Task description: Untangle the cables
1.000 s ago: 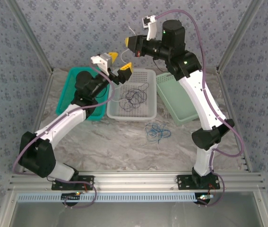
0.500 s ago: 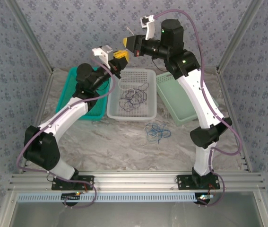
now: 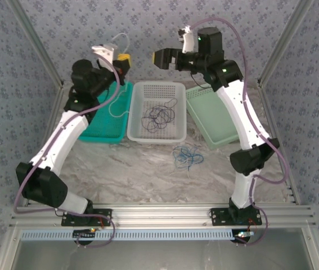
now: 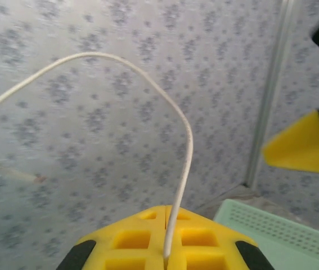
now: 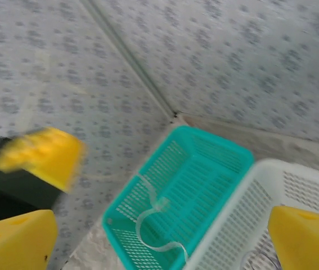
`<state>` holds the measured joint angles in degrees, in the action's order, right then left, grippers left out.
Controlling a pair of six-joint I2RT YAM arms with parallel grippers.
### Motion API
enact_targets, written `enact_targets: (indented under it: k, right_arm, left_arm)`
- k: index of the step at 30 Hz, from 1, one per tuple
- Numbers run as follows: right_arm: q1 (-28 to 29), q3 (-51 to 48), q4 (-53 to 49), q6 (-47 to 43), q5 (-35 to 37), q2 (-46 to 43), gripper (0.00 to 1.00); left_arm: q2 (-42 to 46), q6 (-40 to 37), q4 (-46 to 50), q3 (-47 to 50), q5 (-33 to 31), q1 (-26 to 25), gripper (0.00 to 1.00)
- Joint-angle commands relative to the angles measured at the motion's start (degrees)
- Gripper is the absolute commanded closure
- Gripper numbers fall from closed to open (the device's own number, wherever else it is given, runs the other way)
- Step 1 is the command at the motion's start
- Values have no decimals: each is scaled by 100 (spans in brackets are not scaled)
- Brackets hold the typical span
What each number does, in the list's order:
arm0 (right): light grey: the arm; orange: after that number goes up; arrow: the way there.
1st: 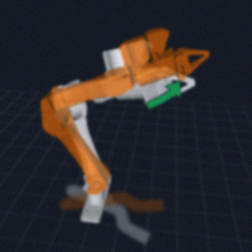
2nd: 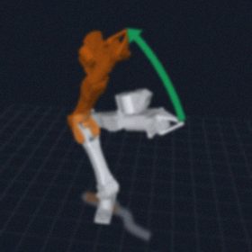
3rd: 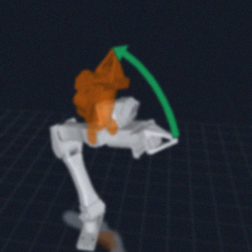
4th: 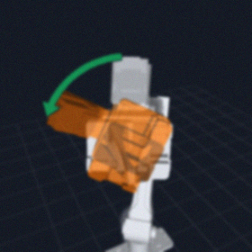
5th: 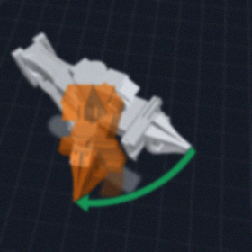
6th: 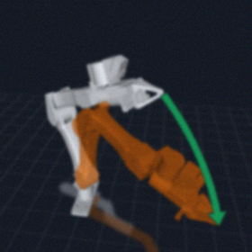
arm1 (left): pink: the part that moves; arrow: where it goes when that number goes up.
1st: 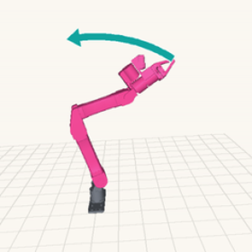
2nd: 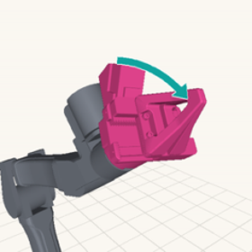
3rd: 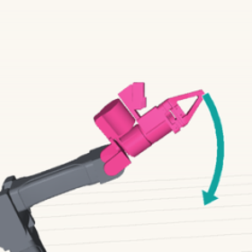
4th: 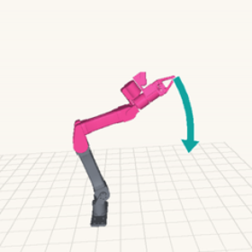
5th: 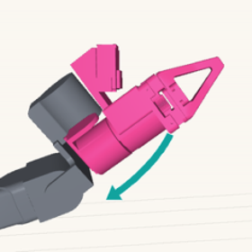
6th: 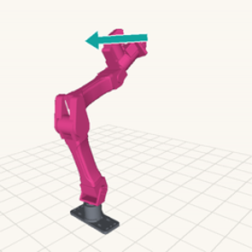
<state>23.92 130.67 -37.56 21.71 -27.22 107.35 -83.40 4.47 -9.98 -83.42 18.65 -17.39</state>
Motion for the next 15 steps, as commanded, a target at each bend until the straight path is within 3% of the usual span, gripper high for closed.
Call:
enact_targets:
  k: [1, 4, 11, 15]
  right_arm:
    - [-239, -1183, -177, -322, 358, -833, 4]
    - [-389, -2517, 111, -306, 412, -1433, 10]
    - [-383, -4200, -374, -704, 649, -2201, 27]
    - [-238, -5038, -466, -838, 880, -2546, 36]
  left_arm:
    - [227, -180, 842, -72, -169, 321, 100]
    - [264, -53, 822, 216, -314, 517, 100]
    - [165, 21, 1052, 776, -512, 700, 100]
    - [-6, 187, 1411, 1094, -936, 763, 100]
